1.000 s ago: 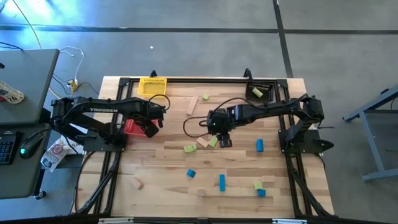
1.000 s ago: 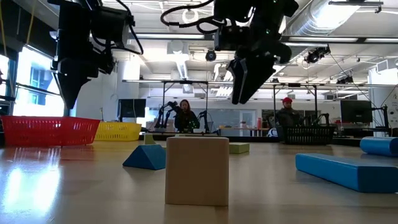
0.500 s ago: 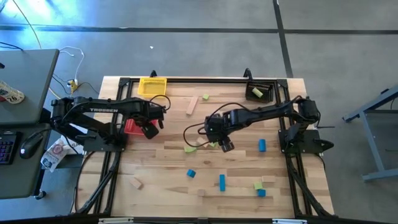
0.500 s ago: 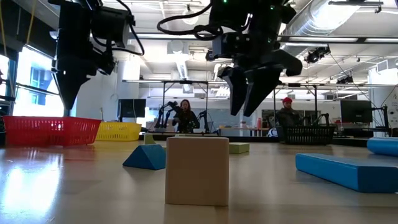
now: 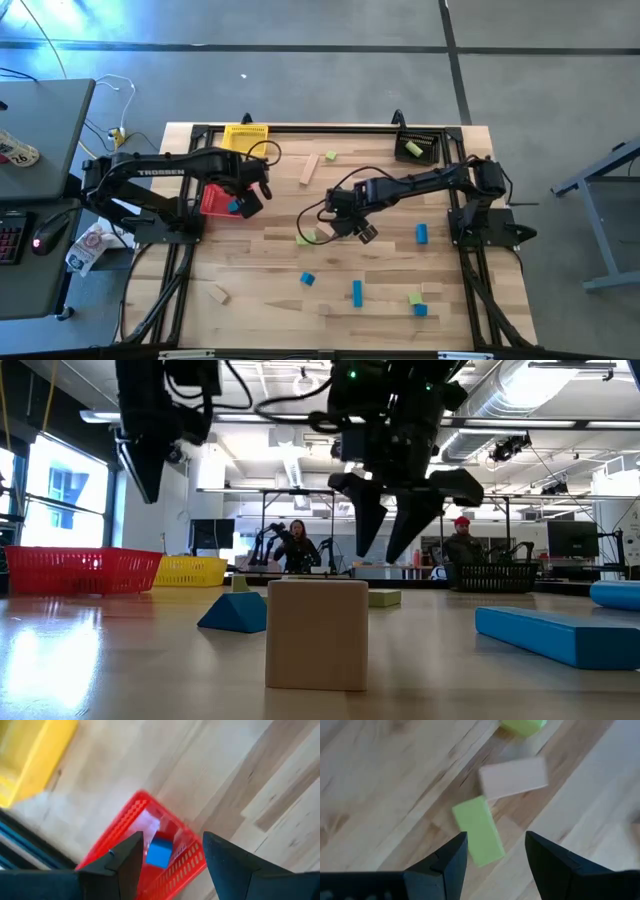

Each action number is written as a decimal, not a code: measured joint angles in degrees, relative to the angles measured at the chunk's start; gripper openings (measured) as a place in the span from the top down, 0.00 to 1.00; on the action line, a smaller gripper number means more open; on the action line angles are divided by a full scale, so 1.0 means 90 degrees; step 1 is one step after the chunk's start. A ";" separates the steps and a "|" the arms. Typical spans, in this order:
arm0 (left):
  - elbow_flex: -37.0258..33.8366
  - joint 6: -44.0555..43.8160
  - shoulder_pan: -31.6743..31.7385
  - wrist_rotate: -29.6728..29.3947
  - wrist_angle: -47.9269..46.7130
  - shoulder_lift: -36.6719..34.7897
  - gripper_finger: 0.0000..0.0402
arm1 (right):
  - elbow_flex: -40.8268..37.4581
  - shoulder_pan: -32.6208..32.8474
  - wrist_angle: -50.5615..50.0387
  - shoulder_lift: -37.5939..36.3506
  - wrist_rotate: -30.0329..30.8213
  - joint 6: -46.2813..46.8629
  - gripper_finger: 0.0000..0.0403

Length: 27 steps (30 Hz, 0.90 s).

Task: Sort & place blocks by color
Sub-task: Put the green block into the black bin

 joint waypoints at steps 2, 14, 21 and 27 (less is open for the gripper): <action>0.0115 0.0064 0.0000 -0.0004 0.0095 0.0000 0.53 | 0.0000 0.0000 0.0032 0.0105 0.0001 -0.0123 0.54; 0.0233 0.0424 0.0000 -0.0037 0.0692 0.0000 0.53 | 0.0001 0.0000 0.0144 0.0755 0.0215 -0.0385 0.54; 0.0233 0.0460 0.0000 -0.0091 0.0838 0.0000 0.53 | 0.0029 -0.0004 0.0110 0.0894 0.0157 -0.0148 0.57; 0.0233 0.0463 0.0000 -0.0089 0.0995 0.0000 0.53 | 0.0020 0.0000 0.0068 0.0905 0.0083 0.0619 0.75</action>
